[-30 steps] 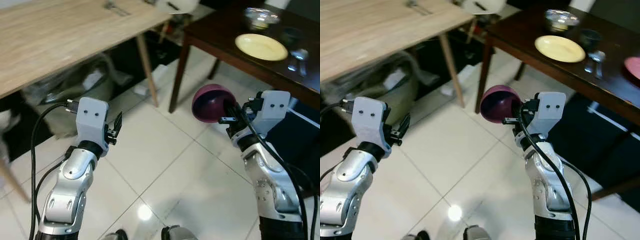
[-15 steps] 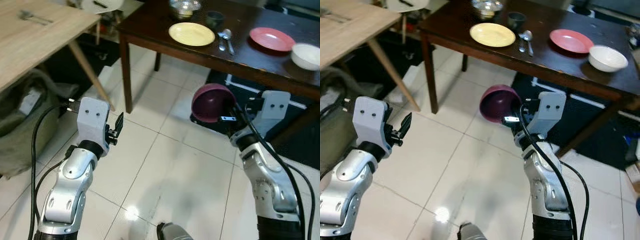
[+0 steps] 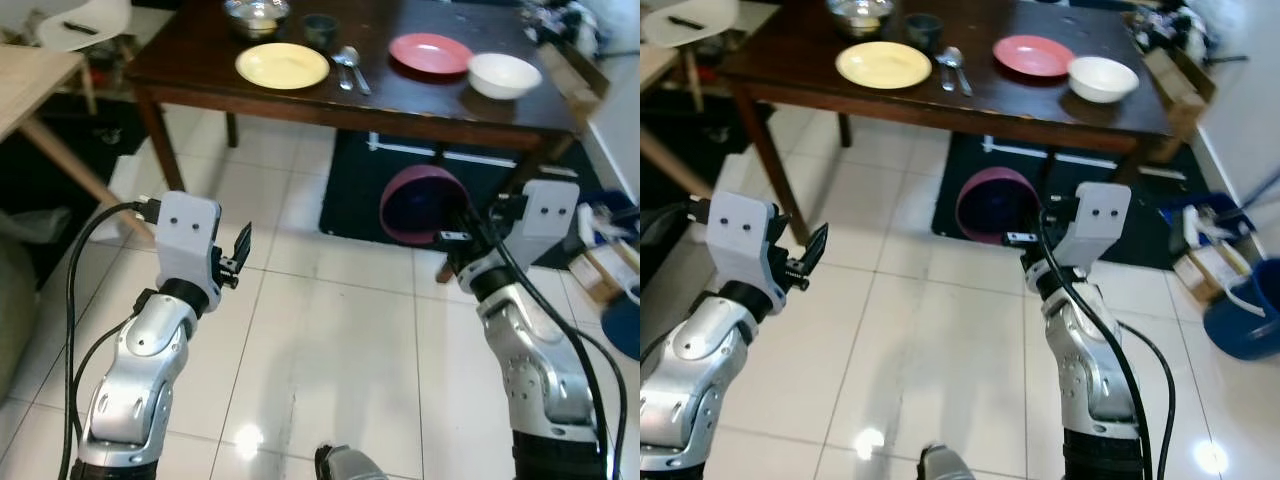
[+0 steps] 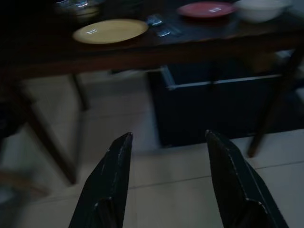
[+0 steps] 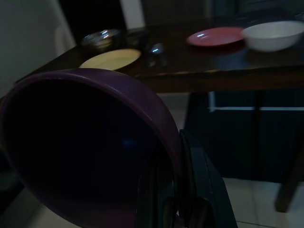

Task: Setting the table

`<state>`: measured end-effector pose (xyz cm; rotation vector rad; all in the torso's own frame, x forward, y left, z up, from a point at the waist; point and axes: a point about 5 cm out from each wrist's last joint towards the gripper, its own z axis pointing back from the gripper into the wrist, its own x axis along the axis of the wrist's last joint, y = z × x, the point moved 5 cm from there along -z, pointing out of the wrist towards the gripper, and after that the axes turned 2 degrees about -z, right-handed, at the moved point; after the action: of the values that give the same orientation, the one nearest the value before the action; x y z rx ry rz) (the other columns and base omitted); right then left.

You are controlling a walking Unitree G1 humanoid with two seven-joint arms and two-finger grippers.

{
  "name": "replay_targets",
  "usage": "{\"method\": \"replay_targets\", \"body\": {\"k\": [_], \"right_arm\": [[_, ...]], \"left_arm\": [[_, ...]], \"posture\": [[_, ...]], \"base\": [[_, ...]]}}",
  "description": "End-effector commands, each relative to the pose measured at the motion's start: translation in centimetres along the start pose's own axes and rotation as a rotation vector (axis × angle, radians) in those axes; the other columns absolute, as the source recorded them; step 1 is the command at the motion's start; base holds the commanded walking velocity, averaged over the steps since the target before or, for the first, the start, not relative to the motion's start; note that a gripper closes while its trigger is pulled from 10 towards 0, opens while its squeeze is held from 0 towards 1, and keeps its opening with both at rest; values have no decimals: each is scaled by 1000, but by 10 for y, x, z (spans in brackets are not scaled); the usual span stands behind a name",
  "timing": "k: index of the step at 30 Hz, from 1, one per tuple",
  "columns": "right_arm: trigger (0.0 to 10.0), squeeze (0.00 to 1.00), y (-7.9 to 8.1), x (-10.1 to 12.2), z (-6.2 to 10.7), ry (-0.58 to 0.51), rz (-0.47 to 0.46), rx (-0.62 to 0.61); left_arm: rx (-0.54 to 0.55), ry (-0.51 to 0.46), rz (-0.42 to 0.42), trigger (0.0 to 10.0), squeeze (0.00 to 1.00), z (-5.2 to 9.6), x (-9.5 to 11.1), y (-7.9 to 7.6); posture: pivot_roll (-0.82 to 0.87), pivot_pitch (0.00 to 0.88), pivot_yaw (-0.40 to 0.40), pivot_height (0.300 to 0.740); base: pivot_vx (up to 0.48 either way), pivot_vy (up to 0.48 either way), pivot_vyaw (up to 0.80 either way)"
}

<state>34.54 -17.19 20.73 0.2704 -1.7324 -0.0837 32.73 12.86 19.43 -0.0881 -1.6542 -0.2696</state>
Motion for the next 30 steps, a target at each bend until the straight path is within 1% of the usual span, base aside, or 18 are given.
{"method": "replay_targets", "body": {"k": [1,4,6,8,14,22,25,30], "right_arm": [[10000,0,-4,2,2,-4,-5,-12],[10000,0,-5,2,2,-4,-5,-15],[10000,0,-5,2,2,-3,-4,-14],[10000,0,-5,1,2,-3,-3,-14],[10000,0,-4,2,2,-3,-3,-12],[10000,0,-4,2,1,-7,5,-10],[10000,0,-2,4,0,-17,7,-3],[10000,0,3,7,-1,-31,3,17]], "left_arm": [[-22,20,32,10000,0,1,-4,-4],[-31,22,48,10000,0,0,-2,-5],[-53,8,10,10000,0,-1,0,-6],[-53,0,-5,10000,0,-1,2,-6],[-98,13,41,10000,0,-1,3,-15],[-129,-9,30,10000,0,-2,6,-19],[-112,-23,13,10000,0,-3,7,-17],[-66,-30,5,10000,0,-7,8,-12]], "posture": [[-85,64,30,740],[-84,65,30,740],[-85,66,29,740],[-85,66,29,740],[-90,62,30,740],[-95,58,32,740],[-94,56,33,740],[-97,52,34,740]], "base": [[0,0,-800],[0,0,-800],[0,0,-800],[0,0,-800],[0,0,-800],[0,0,-800],[0,0,0],[419,0,0]]}}
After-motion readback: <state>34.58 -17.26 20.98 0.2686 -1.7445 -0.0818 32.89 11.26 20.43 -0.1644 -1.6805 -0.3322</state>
